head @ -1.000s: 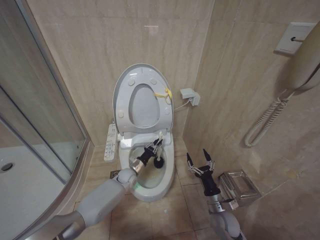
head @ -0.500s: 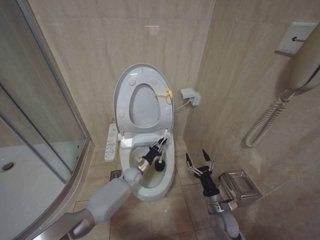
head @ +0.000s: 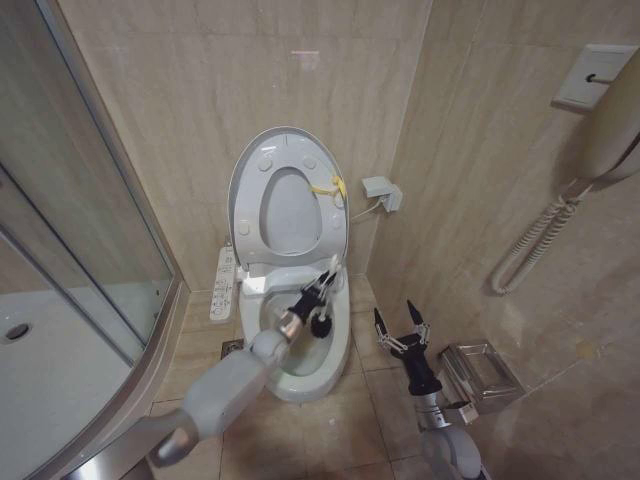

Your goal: Open the toilet lid, clean the toilet bowl with a toilet brush, close the toilet lid, and flush.

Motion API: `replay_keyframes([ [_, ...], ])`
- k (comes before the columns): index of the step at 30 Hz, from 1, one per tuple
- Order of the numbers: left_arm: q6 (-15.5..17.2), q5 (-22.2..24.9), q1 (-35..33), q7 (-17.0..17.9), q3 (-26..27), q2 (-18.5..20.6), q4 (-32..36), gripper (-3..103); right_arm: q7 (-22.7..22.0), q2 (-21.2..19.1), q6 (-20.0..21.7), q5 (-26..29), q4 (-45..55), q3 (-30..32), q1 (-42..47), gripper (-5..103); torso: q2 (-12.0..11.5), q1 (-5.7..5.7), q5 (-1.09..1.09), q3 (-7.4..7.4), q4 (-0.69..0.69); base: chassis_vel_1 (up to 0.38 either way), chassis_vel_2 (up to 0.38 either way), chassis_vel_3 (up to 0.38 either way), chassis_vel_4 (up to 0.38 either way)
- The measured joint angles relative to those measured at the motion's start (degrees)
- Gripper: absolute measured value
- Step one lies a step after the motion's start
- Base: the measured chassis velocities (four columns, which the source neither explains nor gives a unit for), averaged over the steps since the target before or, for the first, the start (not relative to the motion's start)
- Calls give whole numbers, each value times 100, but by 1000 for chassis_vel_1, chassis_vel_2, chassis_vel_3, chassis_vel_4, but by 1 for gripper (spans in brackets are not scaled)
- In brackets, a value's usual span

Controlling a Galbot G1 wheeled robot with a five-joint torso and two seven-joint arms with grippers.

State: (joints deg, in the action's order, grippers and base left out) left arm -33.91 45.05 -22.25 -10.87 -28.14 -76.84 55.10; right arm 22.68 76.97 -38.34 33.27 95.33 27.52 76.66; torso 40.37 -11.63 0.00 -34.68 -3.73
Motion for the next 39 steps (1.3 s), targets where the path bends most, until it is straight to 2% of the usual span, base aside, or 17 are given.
replay_keyframes([
  [3,1,-1,-51,-21,-29,46,-146,16,5,8,-6,-4,0,0,11,100,-1,-1,0,-1,3,0,0,0,0],
  [5,-6,-57,-156,-61,-47,156,-285,16,5,6,-10,-5,7,4,15,100,-1,0,0,-1,11,0,0,0,0],
  [7,-9,-76,-176,-70,-52,186,-311,16,5,4,-11,-6,7,5,15,100,-1,0,0,-1,13,0,0,0,0],
  [11,-23,-87,-116,-64,-56,215,-302,16,8,4,-15,-8,9,9,20,100,-1,0,0,-1,9,0,0,0,0],
  [16,-25,5,205,-41,-17,-16,-133,16,9,85,-19,-59,53,-6,29,100,-1,0,-1,0,0,0,0,0,0],
  [25,-53,-67,-26,-151,-1,-12,-660,16,9,90,-23,-71,61,8,54,100,-1,0,0,-1,10,0,0,0,0],
  [30,-53,-21,76,-122,-23,-87,-438,16,9,106,-28,-78,60,17,71,100,-1,0,-1,-1,6,0,0,0,0],
  [32,-55,-8,191,-107,4,-264,-340,16,9,120,-30,-90,81,20,85,100,0,0,-1,0,2,0,0,0,0],
  [36,-70,-84,189,-132,51,-441,-577,16,8,127,-32,-94,128,37,126,100,-1,0,-1,0,1,0,0,0,0],
  [39,-86,-201,-17,-185,11,-363,-748,16,7,112,-41,-94,139,52,151,100,-1,0,0,-1,6,0,0,0,0],
])
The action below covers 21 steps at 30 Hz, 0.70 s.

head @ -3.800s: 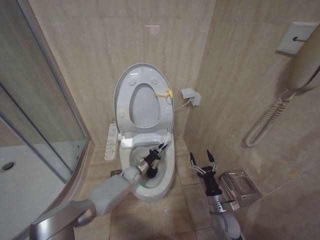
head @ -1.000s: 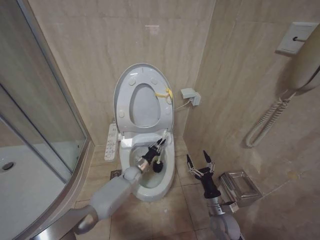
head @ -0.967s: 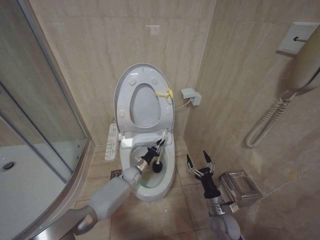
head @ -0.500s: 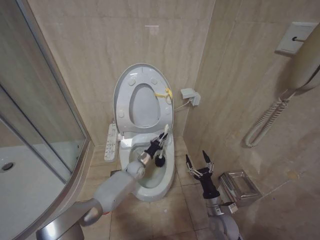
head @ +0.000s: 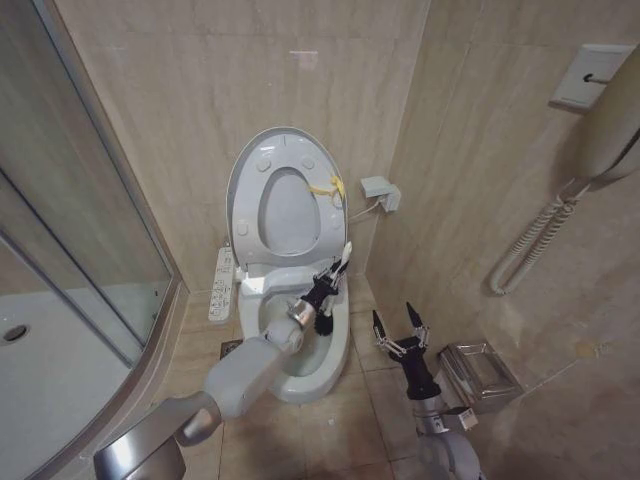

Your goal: Open the toilet lid, clean the toilet bowl with a toilet brush, close the toilet lid, and flush.

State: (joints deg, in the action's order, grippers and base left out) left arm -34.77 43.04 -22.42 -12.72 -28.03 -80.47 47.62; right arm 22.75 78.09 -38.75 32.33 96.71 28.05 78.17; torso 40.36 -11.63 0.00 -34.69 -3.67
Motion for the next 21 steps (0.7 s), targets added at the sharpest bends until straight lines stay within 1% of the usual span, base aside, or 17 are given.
replay_keyframes([
  [2,-20,-79,-144,-40,-25,111,-55,16,0,-19,-6,0,0,16,7,100,0,0,0,-1,5,0,0,0,0],
  [6,-39,-80,-153,-43,-19,202,77,16,0,-26,-9,0,0,22,6,100,0,0,0,0,3,0,0,0,0],
  [8,-39,5,10,-8,35,160,267,16,0,7,-9,-11,0,12,4,100,0,0,0,1,-3,0,0,0,0],
  [12,-34,68,165,2,91,44,337,16,0,56,-12,-50,0,-3,18,100,0,0,0,1,-5,0,0,0,0],
  [15,-33,36,117,-29,99,57,226,16,0,71,-16,-60,0,-5,33,100,0,0,0,1,-4,0,0,0,0],
  [16,-34,10,49,-48,103,91,175,16,0,73,-17,-62,1,-5,37,100,0,0,0,1,-4,0,0,0,0],
  [18,-41,-73,-230,-112,132,287,96,16,1,57,-20,-64,4,-2,48,100,0,0,1,0,4,0,0,0,0],
  [19,-41,-73,-230,-112,132,287,96,16,1,57,-20,-64,4,-2,48,100,0,0,1,0,4,0,0,0,0],
  [21,-55,-102,-353,-130,172,435,141,16,1,43,-24,-63,4,6,48,100,0,0,1,0,4,0,0,0,0],
])
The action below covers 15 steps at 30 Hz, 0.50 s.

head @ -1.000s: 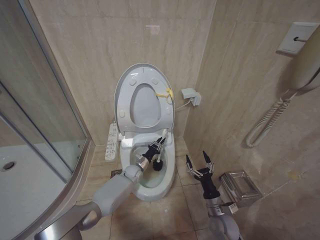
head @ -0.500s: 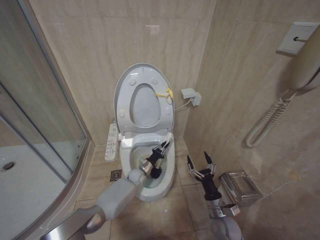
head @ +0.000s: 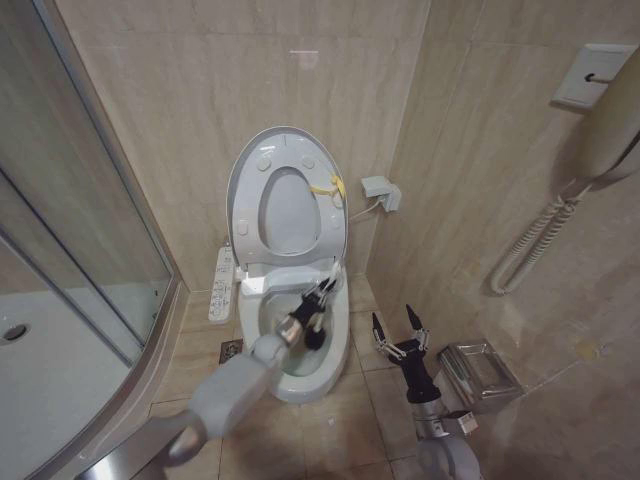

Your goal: Open the toilet lid, clean the toilet bowl with a toilet brush, close the toilet lid, and flush.

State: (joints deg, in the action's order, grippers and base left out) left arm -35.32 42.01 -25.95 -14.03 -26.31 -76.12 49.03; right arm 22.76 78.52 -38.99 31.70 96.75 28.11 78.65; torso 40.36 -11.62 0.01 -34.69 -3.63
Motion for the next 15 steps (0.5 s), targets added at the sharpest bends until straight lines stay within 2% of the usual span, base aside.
replay_keyframes([
  [6,-18,0,-110,44,128,462,430,16,3,-15,-22,0,-22,-17,-7,100,0,0,0,0,-5,0,0,0,0],
  [15,-25,-101,-264,-25,145,543,231,16,14,-61,-30,32,-23,-45,-16,100,0,0,-1,1,-2,0,0,0,0],
])
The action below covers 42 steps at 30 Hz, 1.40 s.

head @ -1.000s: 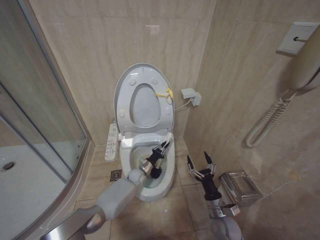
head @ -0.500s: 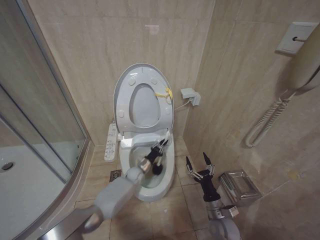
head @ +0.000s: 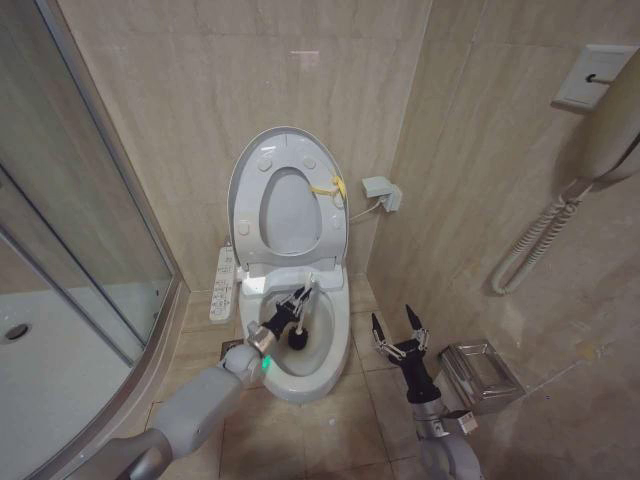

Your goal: Open the toilet lid, clean the toilet bowl with a toilet brush, close the toilet lid, and flush.

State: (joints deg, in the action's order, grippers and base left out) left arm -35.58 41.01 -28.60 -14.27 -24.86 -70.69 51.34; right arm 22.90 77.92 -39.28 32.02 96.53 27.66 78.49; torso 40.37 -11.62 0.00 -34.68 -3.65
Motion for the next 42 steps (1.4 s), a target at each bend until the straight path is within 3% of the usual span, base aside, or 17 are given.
replay_keyframes([
  [7,0,-9,136,35,135,-249,111,16,11,-62,-5,42,2,10,0,100,0,0,0,0,-8,0,0,0,0],
  [13,-81,-184,-3,-40,-2,-201,-347,16,41,-80,-30,80,-19,5,18,100,0,0,-1,0,3,0,0,0,0],
  [16,-84,-211,-29,-51,-38,-197,-367,16,45,-96,-30,92,-22,6,14,100,1,1,-1,1,1,0,0,0,0],
  [25,-7,94,499,137,-243,-372,483,16,56,-68,-31,82,-3,4,32,100,0,0,0,-1,-7,0,0,0,0],
  [30,-25,135,811,140,-189,-620,355,15,58,-75,-41,78,8,45,64,100,0,0,-2,0,-5,0,0,0,0],
  [35,-40,85,620,77,-216,-508,38,15,58,-100,-49,101,-1,73,67,100,0,-1,0,-1,2,0,0,0,0],
  [42,-36,104,653,82,-236,-478,137,15,59,-42,-48,58,-23,21,27,100,-1,-1,0,-1,0,0,0,0,0],
])
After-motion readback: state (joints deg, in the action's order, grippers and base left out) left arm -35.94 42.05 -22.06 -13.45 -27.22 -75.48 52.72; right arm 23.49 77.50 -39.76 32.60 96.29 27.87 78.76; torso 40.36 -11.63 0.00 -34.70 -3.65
